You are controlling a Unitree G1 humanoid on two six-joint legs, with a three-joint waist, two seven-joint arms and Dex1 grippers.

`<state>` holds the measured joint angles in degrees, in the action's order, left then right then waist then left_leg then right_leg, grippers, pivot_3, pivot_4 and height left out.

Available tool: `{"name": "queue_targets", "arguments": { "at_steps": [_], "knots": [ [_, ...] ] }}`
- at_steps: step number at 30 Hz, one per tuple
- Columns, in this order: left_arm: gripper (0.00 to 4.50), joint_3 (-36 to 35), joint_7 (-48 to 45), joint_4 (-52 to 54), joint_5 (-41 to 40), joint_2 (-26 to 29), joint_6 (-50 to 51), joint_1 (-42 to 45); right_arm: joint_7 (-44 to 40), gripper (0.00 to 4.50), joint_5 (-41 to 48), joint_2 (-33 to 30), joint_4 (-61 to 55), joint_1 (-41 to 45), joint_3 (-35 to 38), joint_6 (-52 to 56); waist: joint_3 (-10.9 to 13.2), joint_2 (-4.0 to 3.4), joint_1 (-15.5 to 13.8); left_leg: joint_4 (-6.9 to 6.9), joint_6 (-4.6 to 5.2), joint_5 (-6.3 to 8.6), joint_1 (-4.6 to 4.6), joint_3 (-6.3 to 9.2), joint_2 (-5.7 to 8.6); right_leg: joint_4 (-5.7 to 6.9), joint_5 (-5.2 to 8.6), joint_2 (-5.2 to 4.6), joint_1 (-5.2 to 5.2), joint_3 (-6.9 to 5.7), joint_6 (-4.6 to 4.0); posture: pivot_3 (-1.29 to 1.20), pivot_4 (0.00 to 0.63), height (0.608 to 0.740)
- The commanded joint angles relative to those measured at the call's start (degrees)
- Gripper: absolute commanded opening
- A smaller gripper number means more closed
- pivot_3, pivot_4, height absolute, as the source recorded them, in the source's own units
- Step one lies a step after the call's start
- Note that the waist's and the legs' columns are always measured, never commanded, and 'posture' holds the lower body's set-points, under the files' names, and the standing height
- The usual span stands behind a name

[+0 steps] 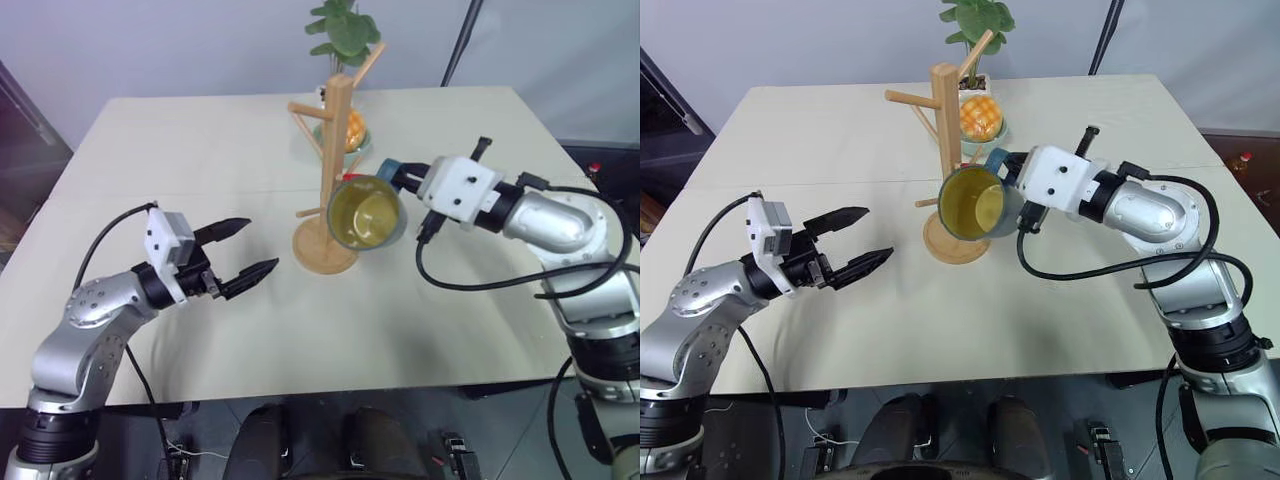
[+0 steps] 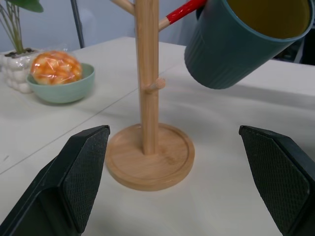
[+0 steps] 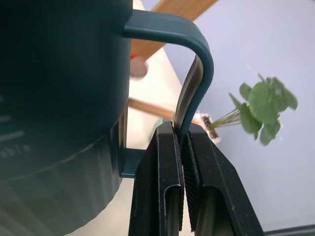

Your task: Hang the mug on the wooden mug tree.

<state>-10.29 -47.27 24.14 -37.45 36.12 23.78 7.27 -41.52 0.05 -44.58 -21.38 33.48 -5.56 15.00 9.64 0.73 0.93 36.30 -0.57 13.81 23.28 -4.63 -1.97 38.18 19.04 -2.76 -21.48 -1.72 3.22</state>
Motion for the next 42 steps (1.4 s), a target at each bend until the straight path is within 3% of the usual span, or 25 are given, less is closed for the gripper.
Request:
{"name": "queue_targets", "arguments": {
  "at_steps": [1,13,17,18,20,26,32,37,42],
  "knots": [
    [4.50,-1.4,0.1,2.3,-1.4,0.8,0.5,0.8,-0.4,0.02,-1.8,1.3,-0.5,3.2,-1.8,0.5,0.0,0.01,0.0,0.00,0.00,0.00,0.00,0.00,0.00,0.00,0.00,0.00,0.00,0.00,0.00,0.00,0.150,0.739],
    [4.50,-1.2,1.1,3.3,-1.3,0.3,0.5,0.5,1.3,0.02,-8.4,4.6,5.0,7.3,-5.1,1.0,0.0,0.01,-0.1,0.04,0.00,0.00,0.02,-0.01,0.00,0.01,0.00,0.00,0.00,0.00,0.00,0.00,0.150,0.739],
    [4.50,-1.3,1.4,3.6,-1.5,0.4,0.6,0.3,1.3,1.40,-8.8,5.0,5.2,7.4,-4.6,0.6,0.0,0.01,-0.1,0.04,0.00,0.00,0.01,0.00,0.00,0.02,0.00,0.00,0.00,0.00,0.00,0.00,0.150,0.739],
    [4.50,-1.4,1.5,3.6,-1.6,0.4,0.6,0.3,1.6,2.06,-9.2,4.9,5.3,7.5,-4.5,0.4,0.0,0.01,0.0,0.04,0.00,0.00,0.01,0.00,0.00,0.02,0.00,0.00,0.00,0.00,0.00,0.00,0.150,0.739],
    [4.50,-1.6,1.6,3.5,-1.7,0.4,0.6,0.3,2.1,2.91,-10.1,4.2,5.6,7.5,-3.9,-0.2,0.0,0.01,0.0,0.04,0.00,0.00,0.01,0.00,0.00,0.03,0.00,0.00,0.00,0.00,0.00,0.00,0.150,0.739],
    [4.50,-2.8,3.7,2.2,-2.1,-0.3,1.3,0.1,1.5,2.91,-3.1,3.4,4.9,2.4,5.8,1.7,0.0,0.03,-0.3,0.04,0.01,0.00,0.01,0.01,0.00,0.01,0.00,-0.01,0.03,-0.02,0.00,0.00,0.150,0.739],
    [4.50,-7.1,16.6,-8.7,4.8,-7.1,-2.7,1.1,5.3,2.91,15.7,15.1,6.2,-13.2,24.1,8.0,-0.1,0.18,-0.3,0.01,0.03,0.01,-0.18,0.07,0.00,0.01,-0.01,0.00,0.28,-0.07,0.00,0.00,0.150,0.739],
    [4.50,-8.0,24.3,-16.2,11.4,-10.8,-6.2,0.6,12.3,2.91,19.2,23.3,9.7,-18.8,28.2,5.9,-0.1,0.16,0.3,0.01,0.03,0.01,-0.12,-0.01,0.01,0.11,-0.02,0.00,0.09,-0.01,0.02,0.00,0.150,0.739],
    [4.50,-8.3,27.0,-18.5,13.4,-13.5,-8.9,-0.4,14.0,2.91,17.0,25.6,12.6,-22.4,25.5,0.2,-0.1,0.16,-0.1,-0.01,0.01,0.00,-0.11,-0.02,0.01,0.15,-0.02,0.01,0.06,-0.01,0.02,0.00,0.150,0.739]
  ]
}}
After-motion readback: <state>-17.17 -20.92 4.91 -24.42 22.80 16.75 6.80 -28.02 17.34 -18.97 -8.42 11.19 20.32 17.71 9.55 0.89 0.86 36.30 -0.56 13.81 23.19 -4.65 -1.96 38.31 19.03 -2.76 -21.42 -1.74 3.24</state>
